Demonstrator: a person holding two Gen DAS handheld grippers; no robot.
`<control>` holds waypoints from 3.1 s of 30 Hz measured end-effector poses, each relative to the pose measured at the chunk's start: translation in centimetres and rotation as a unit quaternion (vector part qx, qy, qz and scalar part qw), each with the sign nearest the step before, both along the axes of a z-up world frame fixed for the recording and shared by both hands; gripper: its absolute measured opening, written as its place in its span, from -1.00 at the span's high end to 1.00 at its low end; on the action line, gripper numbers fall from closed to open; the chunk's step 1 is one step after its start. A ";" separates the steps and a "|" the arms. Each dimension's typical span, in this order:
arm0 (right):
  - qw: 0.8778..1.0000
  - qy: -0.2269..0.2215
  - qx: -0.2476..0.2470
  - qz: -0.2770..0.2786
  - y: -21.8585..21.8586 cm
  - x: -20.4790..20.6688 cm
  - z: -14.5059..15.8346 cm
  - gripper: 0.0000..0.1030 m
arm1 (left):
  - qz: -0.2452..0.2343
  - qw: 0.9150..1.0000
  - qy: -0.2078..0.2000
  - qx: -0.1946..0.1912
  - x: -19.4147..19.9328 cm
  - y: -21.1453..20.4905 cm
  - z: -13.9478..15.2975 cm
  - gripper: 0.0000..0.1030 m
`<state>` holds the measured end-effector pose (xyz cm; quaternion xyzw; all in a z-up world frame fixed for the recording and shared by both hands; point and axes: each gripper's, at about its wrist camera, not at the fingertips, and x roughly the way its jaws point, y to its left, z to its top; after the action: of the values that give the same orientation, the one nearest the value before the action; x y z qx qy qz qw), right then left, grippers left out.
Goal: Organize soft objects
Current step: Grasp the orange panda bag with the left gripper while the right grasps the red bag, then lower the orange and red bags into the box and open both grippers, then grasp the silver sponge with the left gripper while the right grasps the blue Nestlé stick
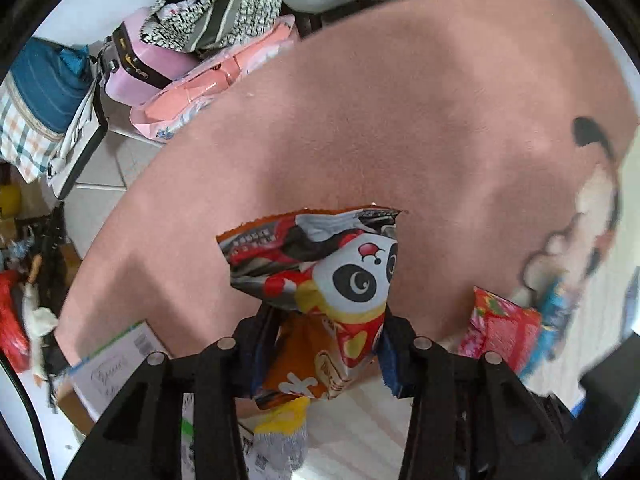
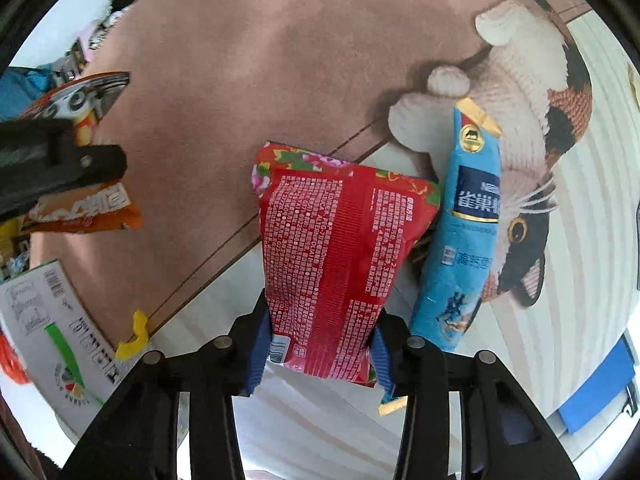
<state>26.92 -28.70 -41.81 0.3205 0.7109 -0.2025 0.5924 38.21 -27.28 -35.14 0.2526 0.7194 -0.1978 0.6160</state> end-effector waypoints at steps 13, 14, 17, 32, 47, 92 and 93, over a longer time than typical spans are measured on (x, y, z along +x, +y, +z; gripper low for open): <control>0.970 -0.158 0.042 0.182 14.0 -0.9 15.0 0.13 | 0.179 0.971 -0.053 -0.153 -7.4 25.6 16.1 0.20; 0.965 -0.163 0.048 0.199 16.0 -0.6 15.5 0.13 | 0.194 0.968 -0.055 -0.150 -7.8 27.8 16.3 0.20; 0.949 -0.173 0.075 0.254 22.1 0.5 16.5 0.13 | 0.236 0.961 -0.044 -0.137 -8.4 34.2 15.2 0.20; 0.905 -0.094 0.060 0.411 38.8 4.6 8.7 0.13 | 0.347 0.924 0.104 -0.124 -9.0 45.5 2.4 0.19; 0.907 -0.057 0.045 0.415 38.1 4.6 6.8 -0.78 | 0.349 0.931 0.052 -0.097 -9.8 45.5 4.4 -0.61; 0.944 -0.211 -0.044 0.248 19.3 -10.2 24.6 -1.00 | 0.196 0.949 -0.243 -0.045 -18.1 33.5 21.0 -0.97; 0.951 -0.204 -0.050 0.227 17.1 -10.5 24.2 -1.00 | 0.181 0.952 -0.242 -0.046 -17.8 32.0 20.8 -0.97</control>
<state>16.43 -11.65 -17.57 0.1553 0.6182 -0.0283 0.7700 20.46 4.77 -14.33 0.1301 0.5724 -0.0485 0.8081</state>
